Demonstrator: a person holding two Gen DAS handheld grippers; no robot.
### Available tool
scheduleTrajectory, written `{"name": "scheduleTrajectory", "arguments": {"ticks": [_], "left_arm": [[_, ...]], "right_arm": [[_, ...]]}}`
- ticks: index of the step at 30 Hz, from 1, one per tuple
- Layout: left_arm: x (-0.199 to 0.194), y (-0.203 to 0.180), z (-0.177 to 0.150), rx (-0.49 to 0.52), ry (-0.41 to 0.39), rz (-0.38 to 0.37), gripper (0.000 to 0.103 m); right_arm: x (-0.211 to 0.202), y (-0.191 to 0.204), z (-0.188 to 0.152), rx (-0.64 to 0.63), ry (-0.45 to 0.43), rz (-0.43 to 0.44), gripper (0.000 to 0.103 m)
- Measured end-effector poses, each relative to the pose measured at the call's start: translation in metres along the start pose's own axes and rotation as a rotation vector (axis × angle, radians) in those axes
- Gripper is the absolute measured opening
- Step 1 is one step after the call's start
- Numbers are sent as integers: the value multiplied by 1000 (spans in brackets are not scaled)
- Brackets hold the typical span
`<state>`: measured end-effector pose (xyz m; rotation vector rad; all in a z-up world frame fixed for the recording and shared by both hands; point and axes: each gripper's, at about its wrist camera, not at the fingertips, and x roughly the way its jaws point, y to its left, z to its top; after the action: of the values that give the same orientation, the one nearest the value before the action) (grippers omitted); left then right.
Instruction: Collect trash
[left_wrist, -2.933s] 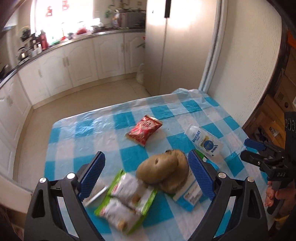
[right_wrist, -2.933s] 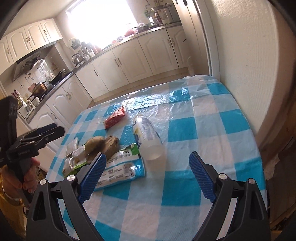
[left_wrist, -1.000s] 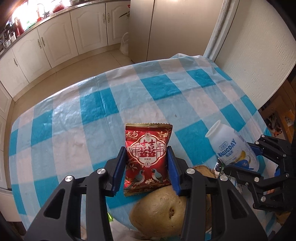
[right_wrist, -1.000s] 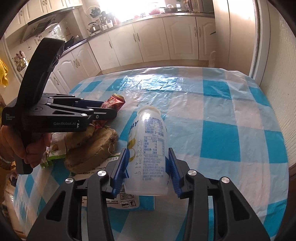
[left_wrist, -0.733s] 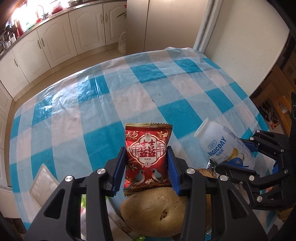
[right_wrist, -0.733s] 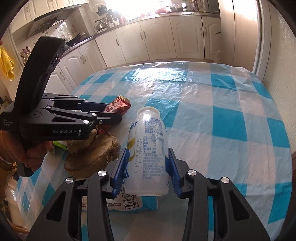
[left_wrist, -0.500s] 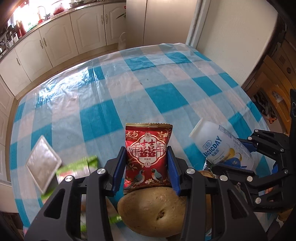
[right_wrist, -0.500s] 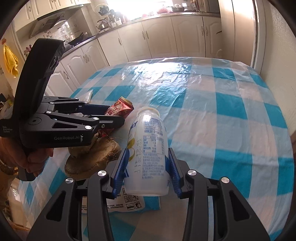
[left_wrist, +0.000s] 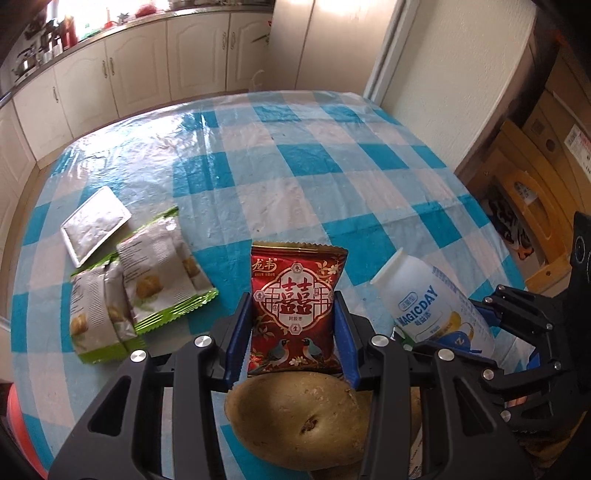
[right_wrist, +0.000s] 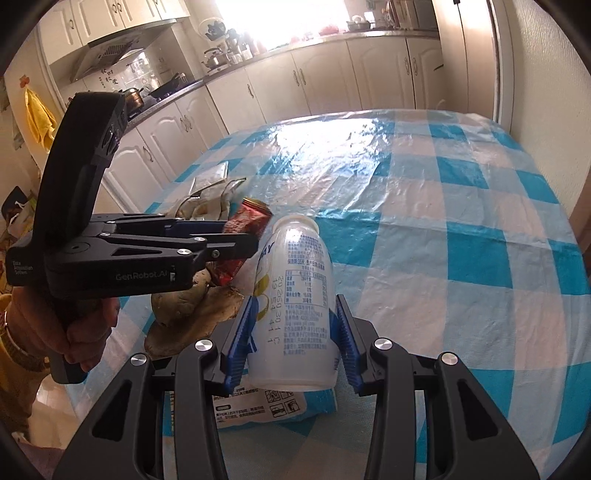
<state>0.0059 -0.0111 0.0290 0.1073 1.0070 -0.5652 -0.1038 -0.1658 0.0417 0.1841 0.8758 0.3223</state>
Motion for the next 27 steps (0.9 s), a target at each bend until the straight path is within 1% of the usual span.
{"name": "scheduleTrajectory", "arguments": {"ticks": [2, 7, 14, 20, 23, 27], "left_arm": [[-12, 5, 0, -33, -38, -9, 43], [-41, 18, -1, -83, -122, 2, 43], [-83, 43, -19, -157, -206, 36, 43], [-123, 72, -52, -242, -271, 83, 43], [-139, 85, -70, -264, -285, 118, 43], [-161, 110, -98, -320, -302, 175, 43]], "right_arm": [[-4, 2, 1, 3, -14, -4, 44], [-15, 6, 8, 4, -50, -3, 44], [-27, 22, 19, -5, -68, 16, 44], [-32, 45, 27, -25, -68, 59, 44], [-31, 61, 32, -36, -56, 94, 44], [-24, 87, 39, -71, -38, 140, 44]]}}
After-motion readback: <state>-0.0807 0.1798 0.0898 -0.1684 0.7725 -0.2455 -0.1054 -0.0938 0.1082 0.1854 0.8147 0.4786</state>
